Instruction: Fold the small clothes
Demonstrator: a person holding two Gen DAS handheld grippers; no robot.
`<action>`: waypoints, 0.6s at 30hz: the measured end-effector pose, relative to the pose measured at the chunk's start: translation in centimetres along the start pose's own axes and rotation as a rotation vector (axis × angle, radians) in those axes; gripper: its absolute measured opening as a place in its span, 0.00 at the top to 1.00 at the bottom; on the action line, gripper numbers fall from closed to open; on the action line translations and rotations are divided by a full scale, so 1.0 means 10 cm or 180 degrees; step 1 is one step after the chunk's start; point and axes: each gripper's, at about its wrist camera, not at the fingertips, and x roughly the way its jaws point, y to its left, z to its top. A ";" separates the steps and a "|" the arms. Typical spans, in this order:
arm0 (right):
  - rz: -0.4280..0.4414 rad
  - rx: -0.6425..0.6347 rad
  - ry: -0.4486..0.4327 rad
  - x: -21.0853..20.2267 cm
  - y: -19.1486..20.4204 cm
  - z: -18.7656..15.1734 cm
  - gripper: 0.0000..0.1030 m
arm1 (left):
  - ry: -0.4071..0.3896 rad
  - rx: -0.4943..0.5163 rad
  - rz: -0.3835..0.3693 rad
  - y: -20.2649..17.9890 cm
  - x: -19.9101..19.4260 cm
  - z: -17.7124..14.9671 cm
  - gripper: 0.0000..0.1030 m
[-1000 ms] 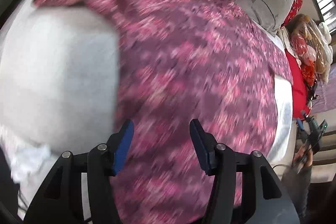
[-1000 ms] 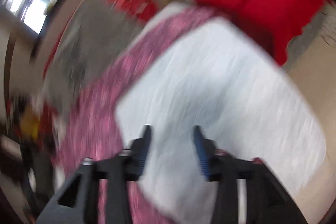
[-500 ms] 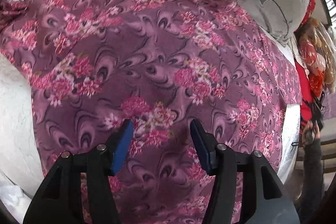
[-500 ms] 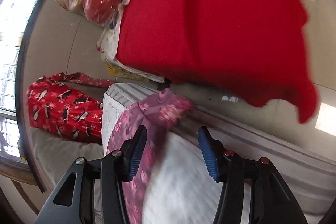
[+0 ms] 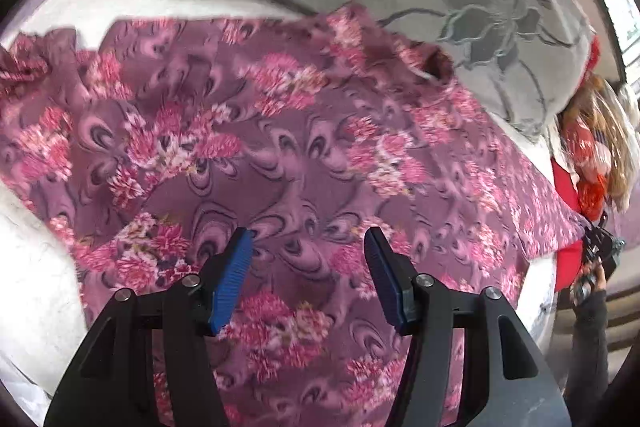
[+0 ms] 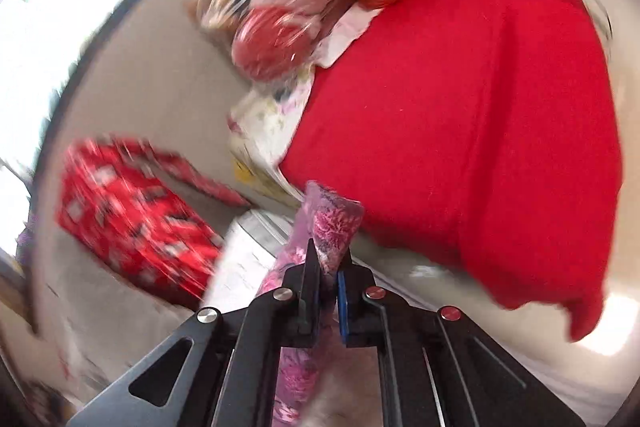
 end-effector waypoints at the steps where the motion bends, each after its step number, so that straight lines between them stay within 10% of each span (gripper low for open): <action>1: -0.0046 -0.0116 0.0004 -0.03 0.11 -0.02 0.94 | 0.0052 -0.0036 0.0008 0.02 0.06 0.01 0.45; 18: 0.0793 -0.1172 0.0707 -0.30 1.61 -1.47 0.94 | 0.0203 -0.0155 -0.0365 0.28 -0.09 -0.07 0.45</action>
